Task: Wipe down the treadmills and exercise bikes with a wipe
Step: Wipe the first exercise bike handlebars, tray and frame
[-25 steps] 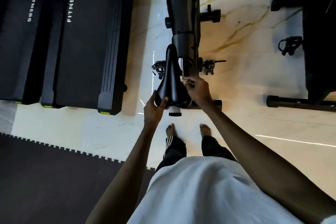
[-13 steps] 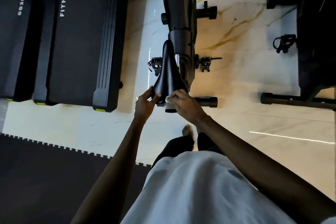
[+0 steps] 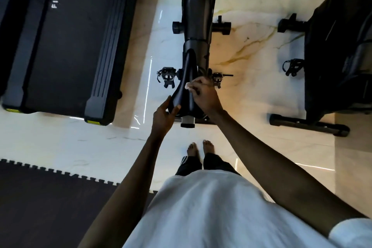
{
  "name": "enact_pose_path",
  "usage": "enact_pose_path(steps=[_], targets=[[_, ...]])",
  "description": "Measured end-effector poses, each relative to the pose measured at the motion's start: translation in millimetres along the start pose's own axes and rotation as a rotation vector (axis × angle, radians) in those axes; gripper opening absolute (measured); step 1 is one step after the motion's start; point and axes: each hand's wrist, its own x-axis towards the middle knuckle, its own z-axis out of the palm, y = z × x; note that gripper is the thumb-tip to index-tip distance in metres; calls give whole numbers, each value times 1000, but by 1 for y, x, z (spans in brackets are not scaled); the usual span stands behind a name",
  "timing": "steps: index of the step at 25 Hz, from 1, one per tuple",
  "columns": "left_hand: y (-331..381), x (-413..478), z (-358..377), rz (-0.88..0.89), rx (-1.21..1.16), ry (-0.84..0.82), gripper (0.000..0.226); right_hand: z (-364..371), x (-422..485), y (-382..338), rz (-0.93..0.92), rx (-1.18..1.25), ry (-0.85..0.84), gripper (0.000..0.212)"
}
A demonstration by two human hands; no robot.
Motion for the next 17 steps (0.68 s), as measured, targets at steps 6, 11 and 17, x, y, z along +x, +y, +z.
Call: enact_pose_path(steps=[6, 11, 17], targets=[[9, -4, 14, 219, -3, 65, 40, -8, 0, 6, -123, -170, -14, 17], [6, 5, 21, 109, 24, 64, 51, -12, 73, -3, -42, -182, -103, 21], [25, 14, 28, -25, 55, 122, 53, -13, 122, 6, -19, -58, -115, 22]])
